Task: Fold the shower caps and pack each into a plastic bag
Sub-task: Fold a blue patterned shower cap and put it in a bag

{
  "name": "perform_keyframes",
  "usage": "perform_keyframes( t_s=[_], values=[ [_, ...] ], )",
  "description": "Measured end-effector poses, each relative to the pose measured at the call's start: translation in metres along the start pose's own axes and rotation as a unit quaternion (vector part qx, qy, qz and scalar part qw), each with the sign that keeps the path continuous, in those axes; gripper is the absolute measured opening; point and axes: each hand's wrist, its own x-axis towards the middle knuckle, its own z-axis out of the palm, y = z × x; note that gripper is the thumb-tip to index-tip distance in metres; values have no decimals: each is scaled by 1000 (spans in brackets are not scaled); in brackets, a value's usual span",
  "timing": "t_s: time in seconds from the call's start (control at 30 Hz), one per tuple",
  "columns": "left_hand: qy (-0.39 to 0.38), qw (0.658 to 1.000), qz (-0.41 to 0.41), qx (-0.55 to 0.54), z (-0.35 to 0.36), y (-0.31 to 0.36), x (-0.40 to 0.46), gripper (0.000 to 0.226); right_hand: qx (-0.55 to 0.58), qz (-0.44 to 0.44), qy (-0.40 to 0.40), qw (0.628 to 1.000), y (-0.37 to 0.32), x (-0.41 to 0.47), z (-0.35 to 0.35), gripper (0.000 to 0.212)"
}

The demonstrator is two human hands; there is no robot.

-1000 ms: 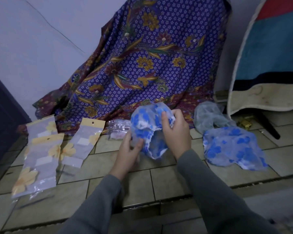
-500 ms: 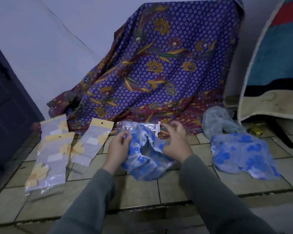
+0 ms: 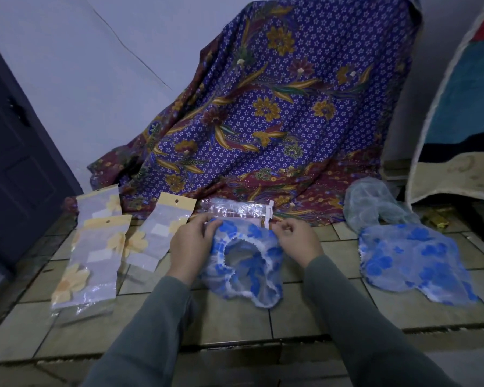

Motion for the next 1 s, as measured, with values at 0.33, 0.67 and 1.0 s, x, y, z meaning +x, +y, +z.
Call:
perform_keyframes(
  t_s=[0.33, 0.67, 1.0],
  values=[
    [-77, 970, -125, -193, 6, 1, 10, 30, 157, 25, -80, 984, 0, 9, 4, 50],
    [-24, 957, -173, -233, 20, -10, -6, 33, 440, 277, -78, 851, 30, 14, 15, 74],
    [-46, 952, -213, -216, 40, -17, -20, 33, 134, -261, 71, 953, 47, -52, 16, 41]
  ],
)
